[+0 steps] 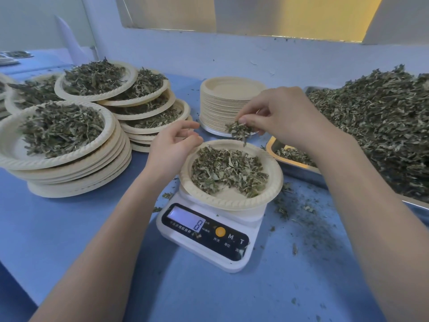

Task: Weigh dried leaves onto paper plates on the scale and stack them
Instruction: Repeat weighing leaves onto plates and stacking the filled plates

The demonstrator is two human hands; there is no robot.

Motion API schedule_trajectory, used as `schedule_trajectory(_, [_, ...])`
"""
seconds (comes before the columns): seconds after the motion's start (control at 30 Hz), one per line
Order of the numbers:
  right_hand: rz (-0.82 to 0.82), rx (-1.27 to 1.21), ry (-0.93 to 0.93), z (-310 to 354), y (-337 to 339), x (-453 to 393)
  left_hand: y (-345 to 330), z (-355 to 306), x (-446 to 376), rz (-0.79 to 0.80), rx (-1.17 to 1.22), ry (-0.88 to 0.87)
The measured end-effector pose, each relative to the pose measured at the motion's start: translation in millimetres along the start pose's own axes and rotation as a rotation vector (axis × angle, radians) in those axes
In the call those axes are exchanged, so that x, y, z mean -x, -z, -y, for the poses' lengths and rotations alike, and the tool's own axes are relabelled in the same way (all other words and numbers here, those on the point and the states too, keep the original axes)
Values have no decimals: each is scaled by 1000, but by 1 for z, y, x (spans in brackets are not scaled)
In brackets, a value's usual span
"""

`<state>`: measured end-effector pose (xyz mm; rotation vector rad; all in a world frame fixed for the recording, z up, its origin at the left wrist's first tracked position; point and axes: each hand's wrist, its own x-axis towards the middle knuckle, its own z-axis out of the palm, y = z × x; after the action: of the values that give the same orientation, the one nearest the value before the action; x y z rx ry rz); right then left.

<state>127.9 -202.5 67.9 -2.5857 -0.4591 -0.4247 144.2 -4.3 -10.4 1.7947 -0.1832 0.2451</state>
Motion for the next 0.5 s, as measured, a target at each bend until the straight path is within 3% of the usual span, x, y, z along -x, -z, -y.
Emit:
schedule_trajectory(0.17, [-105, 405, -186, -30, 11, -4, -1, 1, -1, -8, -21, -6])
schedule_trajectory(0.27, [-19, 593, -326, -38, 9, -3, -1, 4, -2, -7, -34, -11])
schedule_trajectory(0.5, [338, 296, -194, -15, 8, 1, -1, 4, -2, -4, -75, 18])
